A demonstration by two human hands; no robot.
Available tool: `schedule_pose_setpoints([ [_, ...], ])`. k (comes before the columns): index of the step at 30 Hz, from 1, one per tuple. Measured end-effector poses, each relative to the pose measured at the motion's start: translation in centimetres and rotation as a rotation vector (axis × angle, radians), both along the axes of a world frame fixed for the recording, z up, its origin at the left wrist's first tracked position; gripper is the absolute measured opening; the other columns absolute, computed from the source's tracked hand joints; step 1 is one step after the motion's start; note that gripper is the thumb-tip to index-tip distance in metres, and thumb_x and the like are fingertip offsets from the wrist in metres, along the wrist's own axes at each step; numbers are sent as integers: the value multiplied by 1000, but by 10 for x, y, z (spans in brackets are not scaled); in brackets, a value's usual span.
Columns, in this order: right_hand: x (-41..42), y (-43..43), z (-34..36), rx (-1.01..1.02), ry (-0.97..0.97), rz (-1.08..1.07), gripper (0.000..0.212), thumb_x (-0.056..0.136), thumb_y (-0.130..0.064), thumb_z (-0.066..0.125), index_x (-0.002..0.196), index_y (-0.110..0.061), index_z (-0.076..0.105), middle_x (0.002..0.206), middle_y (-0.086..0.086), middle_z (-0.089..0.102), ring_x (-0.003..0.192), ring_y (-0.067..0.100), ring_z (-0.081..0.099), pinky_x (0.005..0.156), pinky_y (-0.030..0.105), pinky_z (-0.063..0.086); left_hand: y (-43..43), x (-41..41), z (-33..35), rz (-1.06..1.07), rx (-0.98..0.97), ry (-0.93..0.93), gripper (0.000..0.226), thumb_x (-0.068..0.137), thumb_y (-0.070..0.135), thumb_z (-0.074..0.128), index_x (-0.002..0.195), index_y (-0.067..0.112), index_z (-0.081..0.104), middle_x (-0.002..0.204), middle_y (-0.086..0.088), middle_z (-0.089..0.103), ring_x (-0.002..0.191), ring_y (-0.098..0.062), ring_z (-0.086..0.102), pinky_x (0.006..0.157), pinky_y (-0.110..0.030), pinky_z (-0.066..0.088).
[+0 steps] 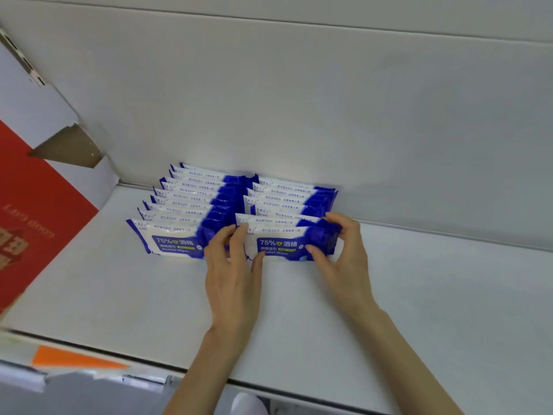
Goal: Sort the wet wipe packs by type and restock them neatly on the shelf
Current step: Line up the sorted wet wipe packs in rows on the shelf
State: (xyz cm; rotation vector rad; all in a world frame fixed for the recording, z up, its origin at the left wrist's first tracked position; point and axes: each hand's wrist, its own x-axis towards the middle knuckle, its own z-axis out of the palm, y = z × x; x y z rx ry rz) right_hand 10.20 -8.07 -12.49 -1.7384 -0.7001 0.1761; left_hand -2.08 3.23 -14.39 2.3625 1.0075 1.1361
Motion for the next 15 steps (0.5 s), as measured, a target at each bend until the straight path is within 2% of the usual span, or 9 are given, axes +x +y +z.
schedule_pose_setpoints([
  [3, -11, -2, -10, 35, 22, -212, 66, 71, -7, 81, 117, -35, 42, 113, -19, 46, 104, 2, 49, 86, 9, 39, -3, -2, -3, 40, 43, 6, 58, 70, 9, 82, 117, 14, 49, 118, -13, 47, 98, -25, 47, 71, -41, 54],
  [6, -20, -3, -15, 21, 110, -234, 72, 67, -15, 86, 120, -35, 41, 114, -12, 47, 100, 7, 53, 81, 16, 45, -6, -11, -3, 3, -159, 30, 38, 78, 22, 76, 104, 21, 48, 102, 0, 51, 85, -22, 58, 60, -32, 49],
  [9, -27, 4, -18, 16, 87, -149, 71, 68, -13, 84, 123, -31, 43, 118, -12, 45, 102, 0, 53, 82, 9, 45, -2, -16, -8, -129, -310, 34, 25, 84, 26, 70, 104, 19, 55, 101, 5, 53, 89, -14, 57, 72, -32, 50],
  [12, -27, 17, -17, -24, 56, -104, 71, 72, -15, 82, 132, -18, 43, 117, -8, 43, 107, 2, 48, 84, 2, 38, 6, -10, -8, -211, -283, 42, 25, 85, 22, 69, 105, 16, 55, 102, 3, 52, 95, -16, 55, 80, -25, 44],
  [15, -27, 23, -16, -4, 85, -126, 71, 74, -14, 81, 133, -17, 41, 121, -6, 45, 108, 2, 49, 82, 1, 37, 10, -7, -7, -227, -305, 49, 24, 85, 20, 69, 104, 15, 55, 102, 3, 51, 96, -16, 54, 82, -23, 42],
])
